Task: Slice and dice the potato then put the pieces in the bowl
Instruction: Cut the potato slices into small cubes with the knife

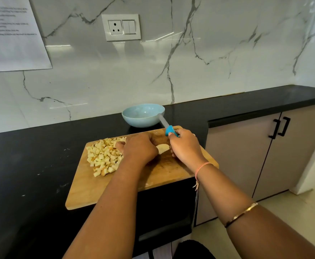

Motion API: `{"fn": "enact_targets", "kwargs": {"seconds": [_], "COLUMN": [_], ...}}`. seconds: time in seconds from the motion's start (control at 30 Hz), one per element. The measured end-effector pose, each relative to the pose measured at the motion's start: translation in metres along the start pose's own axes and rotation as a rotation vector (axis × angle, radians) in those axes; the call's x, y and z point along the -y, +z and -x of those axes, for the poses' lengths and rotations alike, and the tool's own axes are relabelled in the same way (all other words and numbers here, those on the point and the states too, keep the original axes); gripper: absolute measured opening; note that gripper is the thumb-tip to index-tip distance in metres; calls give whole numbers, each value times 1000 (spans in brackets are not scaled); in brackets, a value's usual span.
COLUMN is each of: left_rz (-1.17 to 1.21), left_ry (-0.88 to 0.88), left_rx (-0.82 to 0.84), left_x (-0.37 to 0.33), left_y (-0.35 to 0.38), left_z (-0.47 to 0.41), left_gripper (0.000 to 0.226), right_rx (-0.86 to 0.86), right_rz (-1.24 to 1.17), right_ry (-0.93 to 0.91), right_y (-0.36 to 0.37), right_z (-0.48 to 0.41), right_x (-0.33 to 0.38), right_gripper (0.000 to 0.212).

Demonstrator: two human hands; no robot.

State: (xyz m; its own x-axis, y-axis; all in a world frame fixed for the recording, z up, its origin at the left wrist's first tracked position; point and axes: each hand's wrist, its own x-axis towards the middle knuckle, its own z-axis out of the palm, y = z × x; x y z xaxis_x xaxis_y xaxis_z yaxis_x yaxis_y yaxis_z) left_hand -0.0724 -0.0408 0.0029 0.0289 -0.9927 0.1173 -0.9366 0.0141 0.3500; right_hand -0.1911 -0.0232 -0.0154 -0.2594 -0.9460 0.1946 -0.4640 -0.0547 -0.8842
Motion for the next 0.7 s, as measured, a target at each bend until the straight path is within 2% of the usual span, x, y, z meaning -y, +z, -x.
{"fn": "enact_targets", "kwargs": {"seconds": [0.23,0.37,0.5,0.6,0.7], "left_rz": [124,93,75,41,23], "left_ry": [2,14,50,91,118], "left_rx": [39,-8,-45,-114,-95], "left_x": [10,9,10,7,5], "left_y": [1,3,11,14,13], "left_z": [-4,-3,-2,0,3], "left_gripper": [16,11,20,16,26], "right_rx": [4,55,100,110,103], "right_rz": [-462,-496,-524,-623,-573], "right_ry": [191,243,222,228,234], "right_y": [14,21,14,0,-15], "right_z": [-7,-12,-15,-12,-8], "right_x": [13,22,27,29,27], "right_gripper": [15,21,24,21,23]}}
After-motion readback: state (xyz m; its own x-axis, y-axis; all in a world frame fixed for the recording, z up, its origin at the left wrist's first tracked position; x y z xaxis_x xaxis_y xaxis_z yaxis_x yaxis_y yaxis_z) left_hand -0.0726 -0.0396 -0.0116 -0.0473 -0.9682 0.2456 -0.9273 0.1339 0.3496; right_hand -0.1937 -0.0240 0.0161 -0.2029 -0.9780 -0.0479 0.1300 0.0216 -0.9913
